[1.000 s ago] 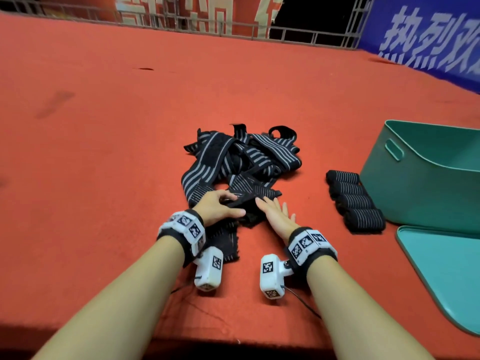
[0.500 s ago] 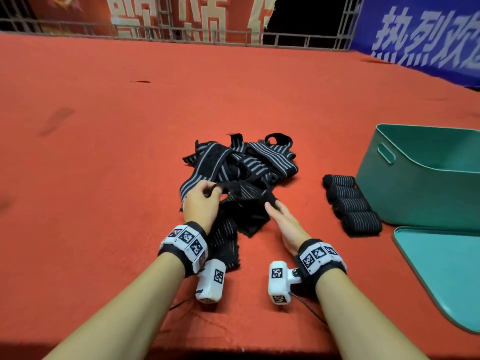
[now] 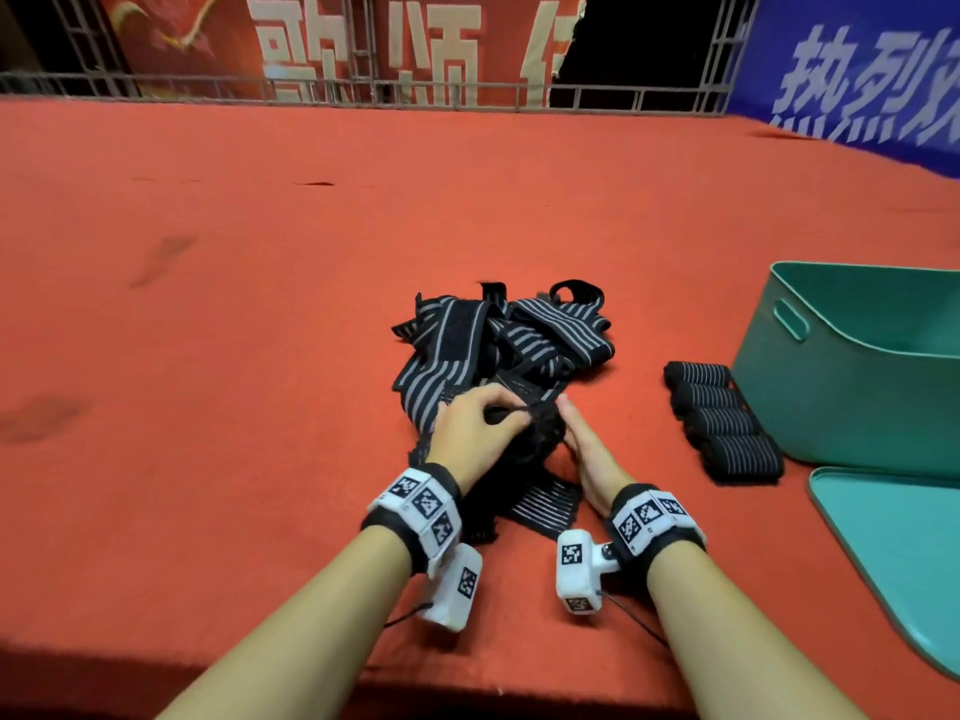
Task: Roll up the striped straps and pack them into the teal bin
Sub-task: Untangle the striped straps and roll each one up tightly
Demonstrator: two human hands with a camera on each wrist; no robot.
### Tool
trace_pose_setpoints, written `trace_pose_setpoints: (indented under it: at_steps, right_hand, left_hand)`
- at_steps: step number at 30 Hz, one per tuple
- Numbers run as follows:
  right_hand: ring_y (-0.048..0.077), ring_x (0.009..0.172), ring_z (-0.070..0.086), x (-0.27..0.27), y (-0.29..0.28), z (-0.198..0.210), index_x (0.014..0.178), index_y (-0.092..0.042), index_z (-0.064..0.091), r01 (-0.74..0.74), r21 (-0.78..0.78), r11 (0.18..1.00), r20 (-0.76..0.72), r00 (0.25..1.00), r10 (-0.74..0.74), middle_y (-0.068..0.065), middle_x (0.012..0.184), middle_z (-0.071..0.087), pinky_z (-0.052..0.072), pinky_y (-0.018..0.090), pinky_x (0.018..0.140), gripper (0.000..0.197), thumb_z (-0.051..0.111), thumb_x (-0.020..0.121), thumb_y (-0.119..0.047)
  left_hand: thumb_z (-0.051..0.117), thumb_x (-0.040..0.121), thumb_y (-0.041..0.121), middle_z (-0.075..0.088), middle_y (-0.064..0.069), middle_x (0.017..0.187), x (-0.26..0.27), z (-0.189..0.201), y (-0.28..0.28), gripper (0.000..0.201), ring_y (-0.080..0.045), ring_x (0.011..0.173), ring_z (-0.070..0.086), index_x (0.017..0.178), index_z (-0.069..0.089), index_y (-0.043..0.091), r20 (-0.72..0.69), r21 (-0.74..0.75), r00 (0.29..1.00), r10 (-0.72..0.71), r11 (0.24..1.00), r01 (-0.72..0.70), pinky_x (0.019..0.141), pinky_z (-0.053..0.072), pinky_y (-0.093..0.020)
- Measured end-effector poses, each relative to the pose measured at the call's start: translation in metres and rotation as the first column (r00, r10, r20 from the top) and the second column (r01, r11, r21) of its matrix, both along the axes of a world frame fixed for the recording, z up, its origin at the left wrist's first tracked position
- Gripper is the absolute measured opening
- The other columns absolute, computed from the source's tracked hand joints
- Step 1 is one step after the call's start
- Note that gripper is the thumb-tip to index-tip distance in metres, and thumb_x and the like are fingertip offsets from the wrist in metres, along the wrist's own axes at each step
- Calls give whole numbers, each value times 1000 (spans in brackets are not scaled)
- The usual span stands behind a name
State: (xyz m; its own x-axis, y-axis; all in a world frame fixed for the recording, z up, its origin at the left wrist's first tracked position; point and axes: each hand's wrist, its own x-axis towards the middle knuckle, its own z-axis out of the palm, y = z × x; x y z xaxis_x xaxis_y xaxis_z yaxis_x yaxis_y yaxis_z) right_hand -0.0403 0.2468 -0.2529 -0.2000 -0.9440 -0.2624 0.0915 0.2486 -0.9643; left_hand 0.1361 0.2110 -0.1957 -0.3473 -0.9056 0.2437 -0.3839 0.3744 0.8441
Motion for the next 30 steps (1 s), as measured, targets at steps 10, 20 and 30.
trace_pose_setpoints:
  at_steps: [10,20,30]
  right_hand:
    - [24,80,66,46,17,31,65,-23,74,344,-196,918,130,937,-324,6,78,73,53,39,76,26,75,85,-6]
    - [19,76,68,26,38,57,83,-14,69,485,-285,827,406,843,-354,6,82,73,54,28,69,12,66,91,-5]
    - [22,90,73,8,43,37,114,-23,60,410,-223,884,-83,896,-436,7,102,75,60,37,82,43,76,82,2]
  left_hand:
    - [62,59,55,61,7,131,12,-19,7,75,-20,124,56,129,55,30,262,71,965,16,997,-36,112,39,-49]
    - [78,83,43,60,-4,140,53,-28,-27,72,-24,126,59,144,50,18,495,166,868,47,975,-148,104,47,-33]
    - [64,94,47,56,12,62,43,19,-14,36,-22,76,60,66,58,24,113,21,971,210,977,-213,68,43,-34]
